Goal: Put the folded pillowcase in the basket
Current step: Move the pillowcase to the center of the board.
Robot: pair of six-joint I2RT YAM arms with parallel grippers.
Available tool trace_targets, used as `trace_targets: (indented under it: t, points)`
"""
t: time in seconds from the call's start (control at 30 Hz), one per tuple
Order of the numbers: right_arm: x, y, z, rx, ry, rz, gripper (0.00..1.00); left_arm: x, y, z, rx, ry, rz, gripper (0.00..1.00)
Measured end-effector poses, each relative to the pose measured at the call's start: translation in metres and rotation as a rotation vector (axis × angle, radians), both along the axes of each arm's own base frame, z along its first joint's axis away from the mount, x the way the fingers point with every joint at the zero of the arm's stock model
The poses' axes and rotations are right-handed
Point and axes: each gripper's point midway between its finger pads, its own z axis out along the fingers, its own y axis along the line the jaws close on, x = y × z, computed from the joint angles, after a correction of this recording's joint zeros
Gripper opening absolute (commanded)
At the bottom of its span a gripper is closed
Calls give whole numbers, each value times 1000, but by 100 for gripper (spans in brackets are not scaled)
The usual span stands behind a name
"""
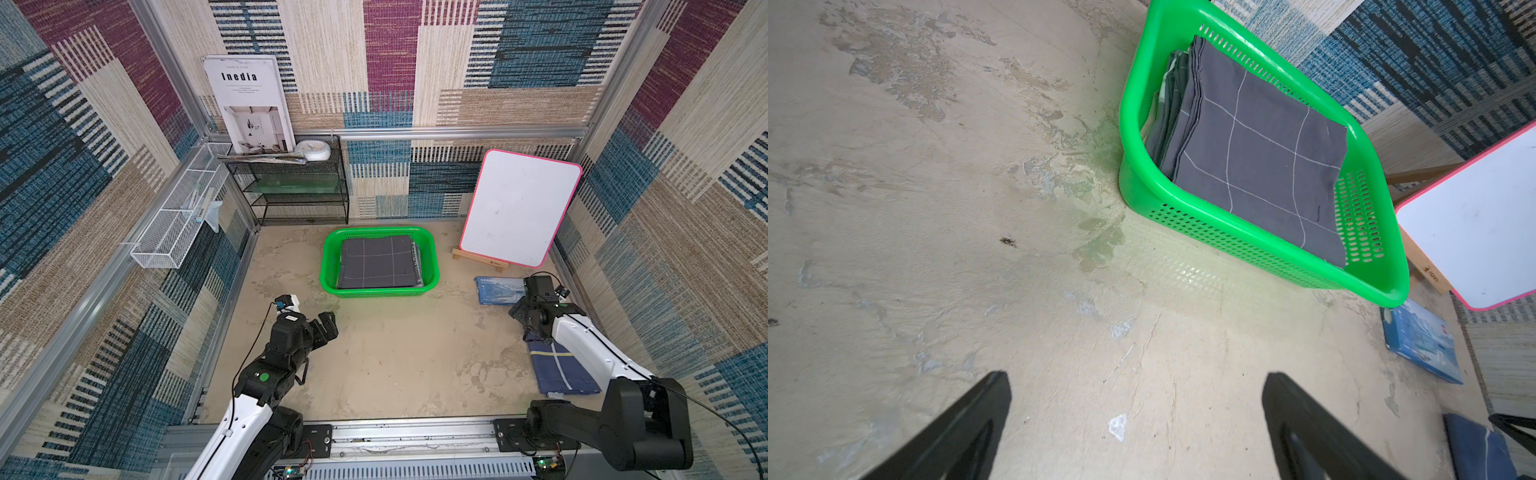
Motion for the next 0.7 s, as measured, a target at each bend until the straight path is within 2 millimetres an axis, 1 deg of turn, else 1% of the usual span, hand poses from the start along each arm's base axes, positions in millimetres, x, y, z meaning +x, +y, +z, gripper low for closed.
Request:
trace_targets:
  t: [0.17,0.3,0.47,0.6,0.7]
  points:
    - [-3,2,-17,81,0,-4,86,1,0,-6,5,23,1,99]
    - [4,9,-25,122,1,27,84,2,-3,-12,-1,44,-12,99]
    - [5,17,-42,153,52,71,80,5,-3,-19,5,63,-10,99]
    - [7,24,-42,153,25,108,81,5,-2,-20,11,65,-4,99]
    - [8,44,-38,176,12,176,81,6,1,-20,20,64,8,99]
